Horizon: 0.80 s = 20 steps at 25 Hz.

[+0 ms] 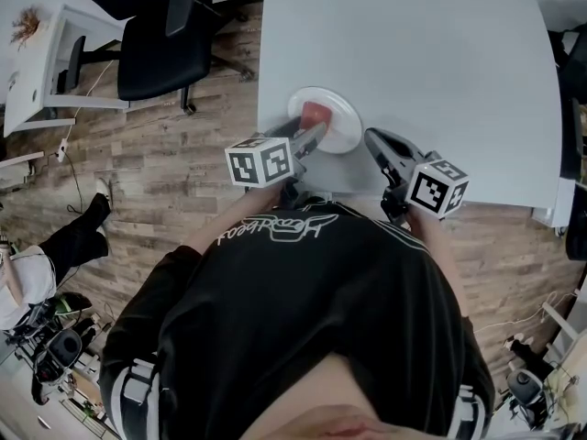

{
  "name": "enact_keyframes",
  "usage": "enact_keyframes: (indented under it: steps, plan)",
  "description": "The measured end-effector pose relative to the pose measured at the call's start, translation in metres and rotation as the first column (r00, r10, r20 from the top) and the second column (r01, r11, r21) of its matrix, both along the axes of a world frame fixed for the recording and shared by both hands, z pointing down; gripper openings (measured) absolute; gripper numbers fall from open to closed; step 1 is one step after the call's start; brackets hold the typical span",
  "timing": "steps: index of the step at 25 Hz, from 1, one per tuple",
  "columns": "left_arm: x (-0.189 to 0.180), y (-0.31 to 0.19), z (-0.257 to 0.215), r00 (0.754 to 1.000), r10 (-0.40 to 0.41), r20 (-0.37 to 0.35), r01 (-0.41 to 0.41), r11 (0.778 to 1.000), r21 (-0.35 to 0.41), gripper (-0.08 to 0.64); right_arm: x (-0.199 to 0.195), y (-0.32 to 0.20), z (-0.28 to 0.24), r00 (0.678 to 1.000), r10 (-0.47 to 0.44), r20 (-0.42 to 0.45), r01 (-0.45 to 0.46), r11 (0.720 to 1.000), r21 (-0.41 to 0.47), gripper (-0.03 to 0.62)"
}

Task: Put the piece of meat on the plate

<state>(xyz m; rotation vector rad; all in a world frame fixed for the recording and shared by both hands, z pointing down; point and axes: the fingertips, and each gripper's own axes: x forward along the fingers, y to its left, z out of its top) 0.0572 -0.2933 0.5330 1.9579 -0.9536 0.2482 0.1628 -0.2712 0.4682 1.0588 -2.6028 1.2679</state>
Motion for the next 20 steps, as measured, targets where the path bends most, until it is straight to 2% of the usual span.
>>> enact_keyframes:
  steps: [3,6,12,20]
  plan:
    - [0.000,0.001,0.003,0.994,0.049,0.096,-0.054,0.997,0.053,0.259,-0.001,0.001,0.002,1.000,-0.003,0.001,0.003,1.000,-0.005,0.014]
    - [0.000,0.004,0.004,0.985,0.090,0.149,-0.104,0.991,0.087,0.261,-0.001,0.001,0.003,1.000,-0.001,0.007,0.002,1.000,-0.012,0.015]
    - [0.019,0.011,-0.007,0.980,0.172,0.103,-0.184,0.975,0.125,0.261,-0.004,0.002,0.000,1.000,0.000,0.014,0.000,1.000,-0.018,0.014]
    - [0.013,0.025,-0.013,0.978,0.186,0.092,-0.197,0.972,0.130,0.259,-0.013,0.014,-0.005,1.000,-0.002,0.002,0.002,1.000,-0.016,0.015]
